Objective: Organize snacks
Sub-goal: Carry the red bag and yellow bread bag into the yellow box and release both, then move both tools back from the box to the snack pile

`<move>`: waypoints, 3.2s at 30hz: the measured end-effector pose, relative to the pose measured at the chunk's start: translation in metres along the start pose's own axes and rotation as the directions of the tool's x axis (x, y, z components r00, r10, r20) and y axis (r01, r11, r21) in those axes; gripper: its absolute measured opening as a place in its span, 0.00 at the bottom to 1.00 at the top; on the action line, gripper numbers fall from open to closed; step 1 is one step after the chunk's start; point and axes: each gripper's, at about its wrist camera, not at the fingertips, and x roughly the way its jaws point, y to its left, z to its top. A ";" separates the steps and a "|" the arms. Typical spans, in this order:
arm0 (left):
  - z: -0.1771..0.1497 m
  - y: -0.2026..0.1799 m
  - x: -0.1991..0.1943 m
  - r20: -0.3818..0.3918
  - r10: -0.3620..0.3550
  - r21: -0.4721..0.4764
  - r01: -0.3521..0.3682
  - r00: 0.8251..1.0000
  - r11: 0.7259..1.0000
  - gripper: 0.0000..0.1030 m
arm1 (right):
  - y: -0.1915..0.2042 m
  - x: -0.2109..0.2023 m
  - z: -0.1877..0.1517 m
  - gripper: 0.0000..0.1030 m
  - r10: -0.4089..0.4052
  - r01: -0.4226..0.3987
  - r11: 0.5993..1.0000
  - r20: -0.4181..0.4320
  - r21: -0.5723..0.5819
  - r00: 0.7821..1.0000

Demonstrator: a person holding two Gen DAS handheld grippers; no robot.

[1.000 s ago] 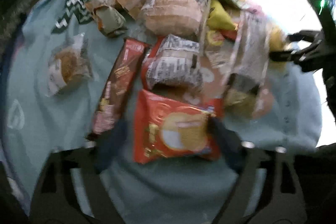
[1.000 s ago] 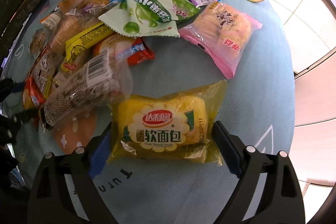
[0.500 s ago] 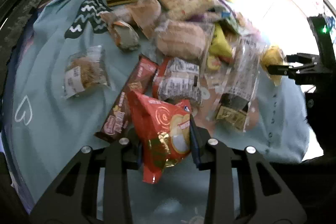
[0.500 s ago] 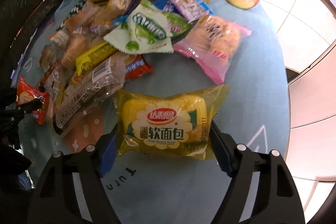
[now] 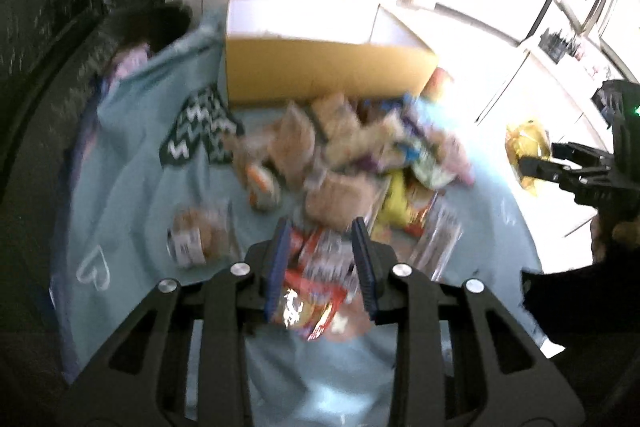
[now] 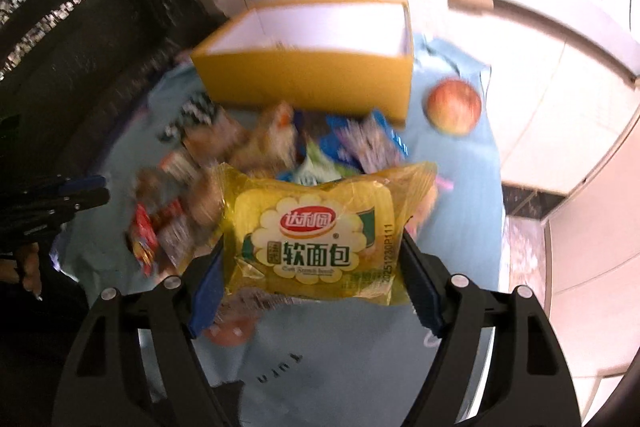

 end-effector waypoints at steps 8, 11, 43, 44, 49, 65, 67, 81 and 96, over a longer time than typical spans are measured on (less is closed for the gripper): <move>0.024 -0.001 -0.022 0.058 -0.008 0.034 0.006 0.998 0.999 0.28 | 0.003 -0.024 0.012 0.76 0.009 -0.009 1.000 0.054 -0.005 0.998; 0.006 -0.006 0.007 -0.096 0.002 0.090 0.006 0.995 0.996 0.52 | 0.000 -0.014 0.004 0.76 0.007 -0.007 1.000 0.012 0.009 1.000; -0.043 0.023 0.046 -0.186 0.076 0.087 -0.061 0.980 0.994 0.33 | -0.002 0.005 -0.017 0.76 0.035 -0.031 0.998 -0.079 0.059 0.996; -0.040 0.024 0.042 -0.177 0.065 0.073 -0.053 0.982 0.996 0.33 | -0.001 0.005 -0.016 0.76 0.036 -0.031 0.998 -0.079 0.057 0.996; -0.023 0.021 0.021 -0.108 0.025 0.034 -0.022 0.994 0.999 0.33 | 0.000 0.001 -0.013 0.76 0.036 -0.033 0.998 -0.068 0.053 0.997; 0.075 -0.012 -0.033 0.127 -0.037 0.072 0.028 0.991 0.997 0.33 | 0.002 -0.036 0.047 0.76 0.036 -0.036 0.999 0.083 0.000 0.996; 0.093 -0.013 -0.033 0.150 -0.038 0.061 0.029 0.988 0.998 0.33 | 0.000 -0.039 0.063 0.76 0.037 -0.037 0.999 0.103 -0.009 0.994; 0.256 -0.002 0.049 0.181 0.056 -0.033 -0.051 0.982 0.998 0.45 | -0.028 0.017 0.235 0.81 0.041 -0.042 0.999 0.143 0.003 0.989; 0.167 0.016 0.071 0.016 0.127 -0.129 -0.124 0.992 0.984 0.95 | -0.041 0.055 0.151 0.99 -0.061 0.061 0.998 -0.024 0.023 0.998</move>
